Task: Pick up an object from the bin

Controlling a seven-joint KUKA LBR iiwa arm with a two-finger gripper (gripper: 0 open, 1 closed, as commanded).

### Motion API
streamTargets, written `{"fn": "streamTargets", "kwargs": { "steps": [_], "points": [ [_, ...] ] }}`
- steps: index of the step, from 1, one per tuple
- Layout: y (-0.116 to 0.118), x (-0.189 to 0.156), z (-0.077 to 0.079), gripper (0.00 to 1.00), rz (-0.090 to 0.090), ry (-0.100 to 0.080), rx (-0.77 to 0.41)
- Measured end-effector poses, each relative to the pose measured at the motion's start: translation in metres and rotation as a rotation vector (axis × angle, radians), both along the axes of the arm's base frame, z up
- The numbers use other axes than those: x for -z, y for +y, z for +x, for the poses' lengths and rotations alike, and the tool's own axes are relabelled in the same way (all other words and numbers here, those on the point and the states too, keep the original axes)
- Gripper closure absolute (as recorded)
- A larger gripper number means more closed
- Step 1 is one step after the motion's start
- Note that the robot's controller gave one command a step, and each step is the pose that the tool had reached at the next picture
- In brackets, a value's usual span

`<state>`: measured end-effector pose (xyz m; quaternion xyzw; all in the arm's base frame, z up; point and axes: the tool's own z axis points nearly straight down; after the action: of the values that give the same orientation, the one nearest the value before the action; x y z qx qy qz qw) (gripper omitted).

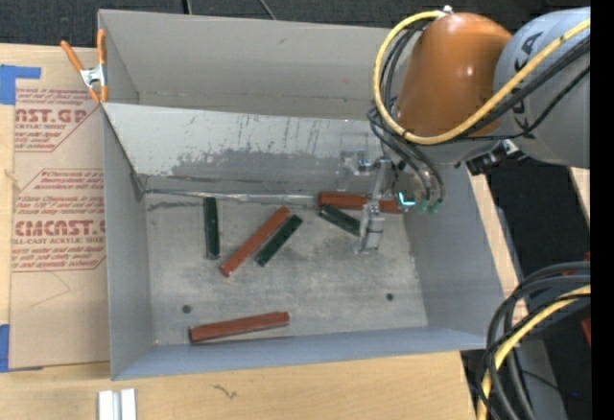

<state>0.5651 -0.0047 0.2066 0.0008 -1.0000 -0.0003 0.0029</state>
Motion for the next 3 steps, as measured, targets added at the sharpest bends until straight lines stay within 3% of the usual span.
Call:
{"fn": "streamTargets", "kwargs": {
  "steps": [1,3],
  "points": [
    [-0.0548,0.1376,0.0208,0.00,0.000,-0.011,0.309],
    [-0.0537,0.1369,0.0222,0.00,-0.001,-0.008,0.308]
  ]
}}
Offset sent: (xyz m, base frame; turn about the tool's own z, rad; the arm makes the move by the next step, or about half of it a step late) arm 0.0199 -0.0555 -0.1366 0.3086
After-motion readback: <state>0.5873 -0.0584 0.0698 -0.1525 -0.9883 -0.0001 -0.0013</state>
